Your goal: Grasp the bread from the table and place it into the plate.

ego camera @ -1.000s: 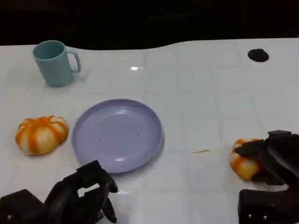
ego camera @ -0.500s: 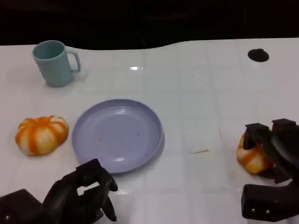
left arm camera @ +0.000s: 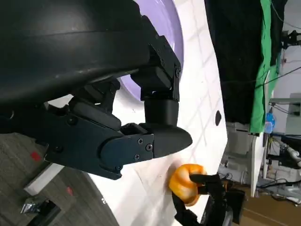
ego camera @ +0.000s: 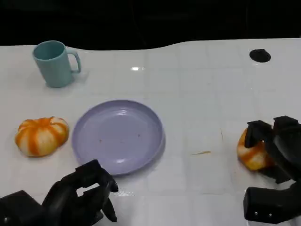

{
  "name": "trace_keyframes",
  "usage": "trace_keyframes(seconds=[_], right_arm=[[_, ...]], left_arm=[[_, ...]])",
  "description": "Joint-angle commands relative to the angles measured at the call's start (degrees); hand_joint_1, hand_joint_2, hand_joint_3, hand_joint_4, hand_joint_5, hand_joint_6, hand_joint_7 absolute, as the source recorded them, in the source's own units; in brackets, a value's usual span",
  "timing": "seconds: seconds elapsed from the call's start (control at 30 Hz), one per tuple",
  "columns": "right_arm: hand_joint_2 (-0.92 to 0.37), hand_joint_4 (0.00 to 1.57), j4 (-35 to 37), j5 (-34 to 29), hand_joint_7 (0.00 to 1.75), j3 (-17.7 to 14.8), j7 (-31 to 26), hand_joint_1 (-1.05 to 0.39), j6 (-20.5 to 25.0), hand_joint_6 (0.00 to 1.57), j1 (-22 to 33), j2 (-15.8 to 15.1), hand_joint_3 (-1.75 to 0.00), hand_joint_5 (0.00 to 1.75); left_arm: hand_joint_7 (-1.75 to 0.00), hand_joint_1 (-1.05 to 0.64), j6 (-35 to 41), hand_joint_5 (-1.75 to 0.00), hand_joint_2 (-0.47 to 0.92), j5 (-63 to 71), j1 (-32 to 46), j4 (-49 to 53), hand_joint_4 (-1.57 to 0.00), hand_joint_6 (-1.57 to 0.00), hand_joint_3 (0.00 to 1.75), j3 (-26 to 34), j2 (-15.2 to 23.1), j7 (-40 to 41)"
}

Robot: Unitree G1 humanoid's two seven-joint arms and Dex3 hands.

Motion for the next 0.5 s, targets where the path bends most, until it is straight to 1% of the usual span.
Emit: trace_keyframes(seconds=[0.03,0.13,0.27,0.37,0.5], right_arm=[[-0.26,1.0,-2.8,2.2,1.52,-0.6,-0.6,-0.06,-1.7,0.9,-0.9,0.0,-1.31,1.75],[-0.2,1.03,-3.5,2.6,1.48,-0.6,-1.9,-0.05,-3.3,0.93,-1.3,0.4,-1.39,1.75],[-0.16,1.03,-4.3,4.1,1.58,-0.8,-1.9,-0.06,-5.4,0.88,-1.7,1.3,-1.47,1.75],[-0.13,1.03,-5.5,4.6,1.63,-0.8,-1.7,-0.06,-6.5,0.86,-2.1,1.8,-1.52,1.75],[-0.13,1.06,-5.7,5.4,1.67,-0.5,-1.7,-0.07,-8.5,0.84,-3.1,3.3,-1.57,1.75]], left_arm=[[-1.47,-0.6,0.5,-1.75,0.92,-0.8,0.9,-1.3,-0.72,-0.63,0.54,0.5,1.0,-0.1],[-1.46,-0.58,0.2,-1.75,0.92,-0.7,0.9,-1.3,-0.71,-0.62,0.55,0.4,1.3,-0.1],[-1.45,-0.57,0.8,-1.75,0.92,-1.0,1.1,-1.7,-0.7,-0.63,0.55,0.4,1.3,0.1],[-1.44,-0.56,0.8,-1.75,0.92,-1.1,1.0,-1.7,-0.7,-0.63,0.54,0.4,1.5,-0.1],[-1.43,-0.56,1.7,-1.74,0.92,-1.6,0.9,-2.1,-0.7,-0.64,0.52,0.6,1.3,0.2]])
